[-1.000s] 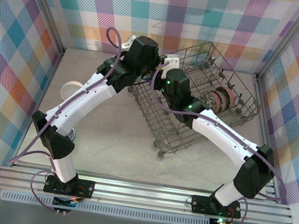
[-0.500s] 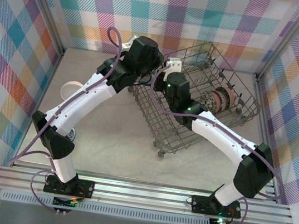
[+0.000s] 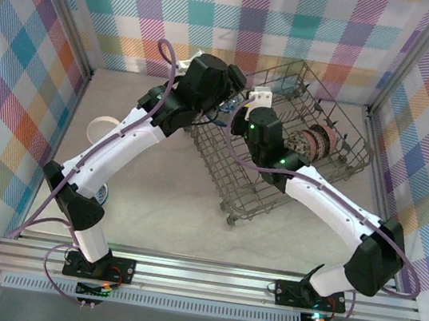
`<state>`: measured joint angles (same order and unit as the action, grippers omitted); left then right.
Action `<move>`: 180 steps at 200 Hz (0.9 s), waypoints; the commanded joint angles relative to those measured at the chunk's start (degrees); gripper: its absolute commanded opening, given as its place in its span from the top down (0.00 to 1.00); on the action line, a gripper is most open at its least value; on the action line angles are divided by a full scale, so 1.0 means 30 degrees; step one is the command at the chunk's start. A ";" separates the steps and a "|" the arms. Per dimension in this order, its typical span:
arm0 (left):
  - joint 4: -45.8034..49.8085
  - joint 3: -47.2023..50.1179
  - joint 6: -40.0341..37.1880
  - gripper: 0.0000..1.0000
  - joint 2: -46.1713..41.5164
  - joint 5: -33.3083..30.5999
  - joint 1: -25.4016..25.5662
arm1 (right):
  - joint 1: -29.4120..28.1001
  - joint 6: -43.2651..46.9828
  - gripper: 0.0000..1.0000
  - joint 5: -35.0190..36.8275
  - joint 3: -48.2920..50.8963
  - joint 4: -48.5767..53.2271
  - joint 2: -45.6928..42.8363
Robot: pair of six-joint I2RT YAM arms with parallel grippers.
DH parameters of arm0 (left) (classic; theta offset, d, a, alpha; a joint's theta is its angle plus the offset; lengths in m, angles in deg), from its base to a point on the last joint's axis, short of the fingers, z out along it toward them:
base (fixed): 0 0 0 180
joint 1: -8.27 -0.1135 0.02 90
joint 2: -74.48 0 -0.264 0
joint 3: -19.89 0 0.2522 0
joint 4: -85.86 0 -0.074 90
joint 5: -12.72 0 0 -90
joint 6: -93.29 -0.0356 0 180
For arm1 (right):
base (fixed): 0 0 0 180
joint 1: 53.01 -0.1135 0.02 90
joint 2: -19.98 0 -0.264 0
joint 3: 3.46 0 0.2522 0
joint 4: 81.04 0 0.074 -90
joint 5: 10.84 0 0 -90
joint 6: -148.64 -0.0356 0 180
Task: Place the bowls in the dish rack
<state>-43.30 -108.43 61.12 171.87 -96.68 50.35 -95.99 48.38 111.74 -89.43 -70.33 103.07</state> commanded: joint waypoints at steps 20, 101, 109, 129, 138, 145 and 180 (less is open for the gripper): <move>-0.0224 -0.0064 -0.1998 0.15 -0.1621 -0.1489 -0.0624 | 0.1173 -0.0249 1.00 0.2075 -0.0043 0.1826 -0.1544; 0.0018 0.3194 -0.5023 0.11 -0.1925 0.4350 -0.5312 | 0.3540 0.0359 1.00 0.6629 -0.0121 0.7083 -0.2631; -0.0239 0.3803 -0.5399 0.11 -0.1987 0.5000 -0.5598 | 0.3824 0.0901 1.00 0.7279 0.0090 0.7194 -0.2771; -0.0637 0.4889 -0.6414 0.14 -0.2080 0.7000 -0.6452 | 0.4243 0.2018 1.00 0.8516 0.0217 0.7728 -0.2743; -0.0694 0.5277 -0.6864 0.16 -0.2121 0.7670 -0.6757 | 0.4333 0.2954 1.00 0.9041 0.0263 0.7648 -0.2608; -0.0700 0.5572 -0.7185 0.17 -0.2166 0.8037 -0.6982 | 0.4365 0.3652 1.00 0.9433 0.0306 0.7484 -0.2491; -0.1351 0.6921 -0.8909 0.21 -0.2293 1.0266 -0.7823 | 0.4397 0.6724 1.00 1.0956 0.0578 0.6526 -0.1592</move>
<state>-44.24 -89.64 40.15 167.08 -73.40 28.56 -82.87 60.01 138.14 -88.25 -46.54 96.82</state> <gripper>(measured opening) 0.793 0.103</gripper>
